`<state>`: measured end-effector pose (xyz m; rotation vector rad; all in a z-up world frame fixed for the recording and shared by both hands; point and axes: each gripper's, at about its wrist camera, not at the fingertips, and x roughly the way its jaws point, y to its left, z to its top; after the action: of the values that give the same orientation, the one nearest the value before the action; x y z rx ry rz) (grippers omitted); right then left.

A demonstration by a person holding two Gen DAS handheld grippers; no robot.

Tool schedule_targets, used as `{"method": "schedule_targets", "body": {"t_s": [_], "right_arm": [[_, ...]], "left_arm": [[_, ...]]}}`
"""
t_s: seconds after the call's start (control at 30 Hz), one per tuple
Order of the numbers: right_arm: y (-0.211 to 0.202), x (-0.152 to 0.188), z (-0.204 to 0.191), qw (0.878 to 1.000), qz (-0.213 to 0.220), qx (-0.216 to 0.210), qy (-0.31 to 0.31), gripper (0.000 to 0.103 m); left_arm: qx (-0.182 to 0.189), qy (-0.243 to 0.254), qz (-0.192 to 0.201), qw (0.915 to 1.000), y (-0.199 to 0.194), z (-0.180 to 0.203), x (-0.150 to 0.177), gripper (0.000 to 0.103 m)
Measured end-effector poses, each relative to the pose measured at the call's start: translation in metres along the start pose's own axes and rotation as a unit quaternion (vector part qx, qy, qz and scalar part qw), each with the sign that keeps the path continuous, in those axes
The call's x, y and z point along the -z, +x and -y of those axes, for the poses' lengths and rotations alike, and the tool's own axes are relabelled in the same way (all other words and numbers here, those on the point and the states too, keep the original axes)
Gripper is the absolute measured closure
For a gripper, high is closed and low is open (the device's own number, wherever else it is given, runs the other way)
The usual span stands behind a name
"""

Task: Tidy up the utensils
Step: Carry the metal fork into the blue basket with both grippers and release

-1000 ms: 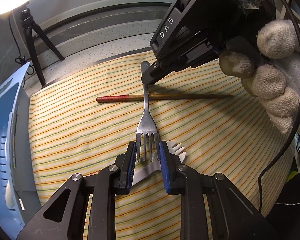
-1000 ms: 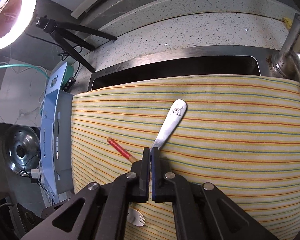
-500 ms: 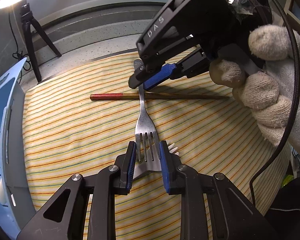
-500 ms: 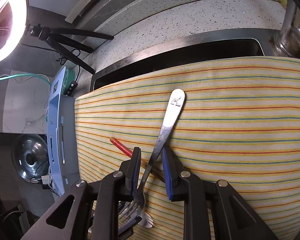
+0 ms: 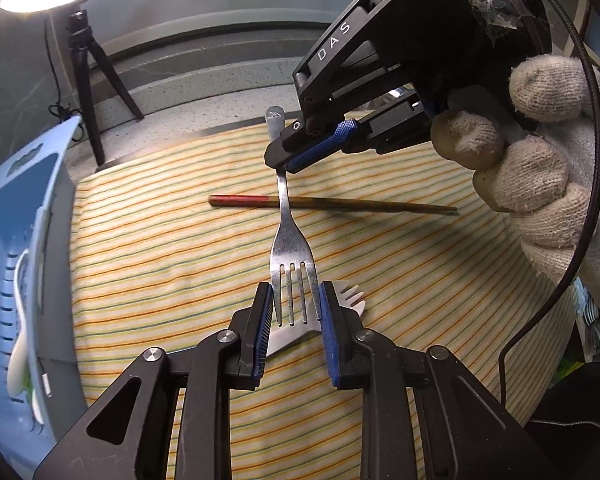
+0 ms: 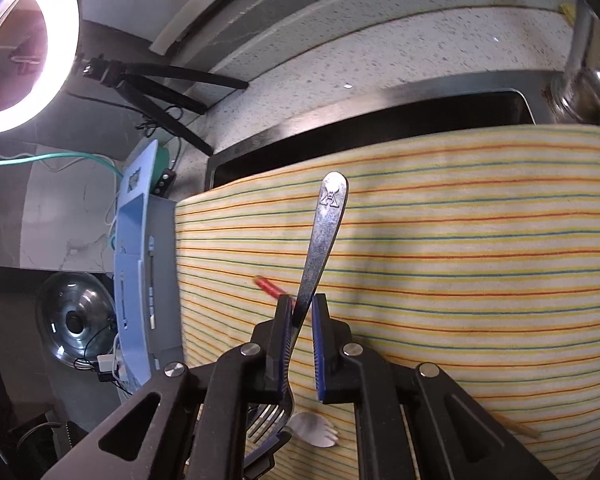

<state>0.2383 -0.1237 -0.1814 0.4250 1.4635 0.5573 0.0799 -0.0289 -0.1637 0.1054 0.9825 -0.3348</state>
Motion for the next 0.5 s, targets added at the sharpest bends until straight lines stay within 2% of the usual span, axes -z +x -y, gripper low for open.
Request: {"method": "schedule_targets", "body": {"t_s": [0.27,0.5], "right_arm": [[0.003,-0.002,-0.052,0.999,0.006,-0.026,-0.029,0.095],[0.026,0.001,-0.105,0.997,-0.002,-0.046,-0.058,0.095]], "left_arm": [[-0.025,-0.017,0.024,0.9993,-0.036,-0.031,0.005,0.081],[-0.051,-0.037,0.035,0.9974,-0.063,-0.068,0.019,0.081]]}}
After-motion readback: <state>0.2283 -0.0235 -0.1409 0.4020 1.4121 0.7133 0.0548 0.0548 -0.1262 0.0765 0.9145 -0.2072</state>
